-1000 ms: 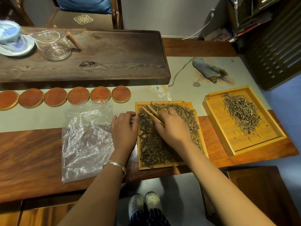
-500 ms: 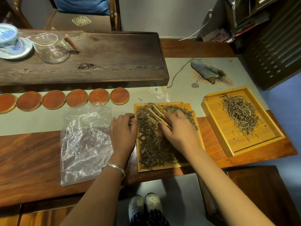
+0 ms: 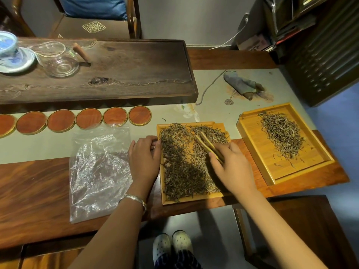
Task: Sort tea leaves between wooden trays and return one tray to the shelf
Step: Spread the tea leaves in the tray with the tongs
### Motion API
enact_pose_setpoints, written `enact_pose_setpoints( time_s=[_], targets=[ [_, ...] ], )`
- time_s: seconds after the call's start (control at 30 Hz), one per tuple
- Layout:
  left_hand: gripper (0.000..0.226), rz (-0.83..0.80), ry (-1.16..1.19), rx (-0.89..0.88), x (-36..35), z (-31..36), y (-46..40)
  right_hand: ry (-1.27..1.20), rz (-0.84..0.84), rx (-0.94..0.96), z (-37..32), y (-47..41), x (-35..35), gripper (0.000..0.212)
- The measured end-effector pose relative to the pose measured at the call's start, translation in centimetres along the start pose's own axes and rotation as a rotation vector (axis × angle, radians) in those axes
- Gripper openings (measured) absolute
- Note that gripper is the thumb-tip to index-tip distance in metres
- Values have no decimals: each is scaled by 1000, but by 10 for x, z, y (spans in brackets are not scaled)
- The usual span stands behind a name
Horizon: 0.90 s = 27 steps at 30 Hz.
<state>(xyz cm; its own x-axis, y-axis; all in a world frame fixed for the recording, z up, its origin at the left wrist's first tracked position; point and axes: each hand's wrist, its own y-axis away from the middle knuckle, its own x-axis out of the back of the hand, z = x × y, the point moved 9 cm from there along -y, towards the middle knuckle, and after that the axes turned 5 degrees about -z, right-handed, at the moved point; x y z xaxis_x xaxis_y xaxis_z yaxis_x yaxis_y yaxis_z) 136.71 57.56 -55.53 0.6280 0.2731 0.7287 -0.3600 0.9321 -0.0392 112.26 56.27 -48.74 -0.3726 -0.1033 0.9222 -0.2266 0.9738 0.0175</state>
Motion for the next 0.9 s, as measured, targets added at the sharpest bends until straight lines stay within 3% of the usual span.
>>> enact_pose_setpoints(
  time_s=[0.2, 0.4, 0.63, 0.8, 0.9],
  targets=[
    [24, 0, 9, -1, 1, 1, 0, 38, -73, -6, 11, 8, -8, 37],
    [24, -1, 23, -5, 1, 2, -1, 10, 71, -57, 25, -7, 7, 36],
    [25, -6, 25, -2, 0, 1, 0, 22, 27, -29, 17, -20, -3, 36],
    [22, -3, 19, -1, 0, 1, 0, -64, 101, -11, 28, 2, 29, 33],
    [21, -7, 16, -4, 0, 1, 0, -61, 46, -1, 42, 35, 40, 33]
  ],
)
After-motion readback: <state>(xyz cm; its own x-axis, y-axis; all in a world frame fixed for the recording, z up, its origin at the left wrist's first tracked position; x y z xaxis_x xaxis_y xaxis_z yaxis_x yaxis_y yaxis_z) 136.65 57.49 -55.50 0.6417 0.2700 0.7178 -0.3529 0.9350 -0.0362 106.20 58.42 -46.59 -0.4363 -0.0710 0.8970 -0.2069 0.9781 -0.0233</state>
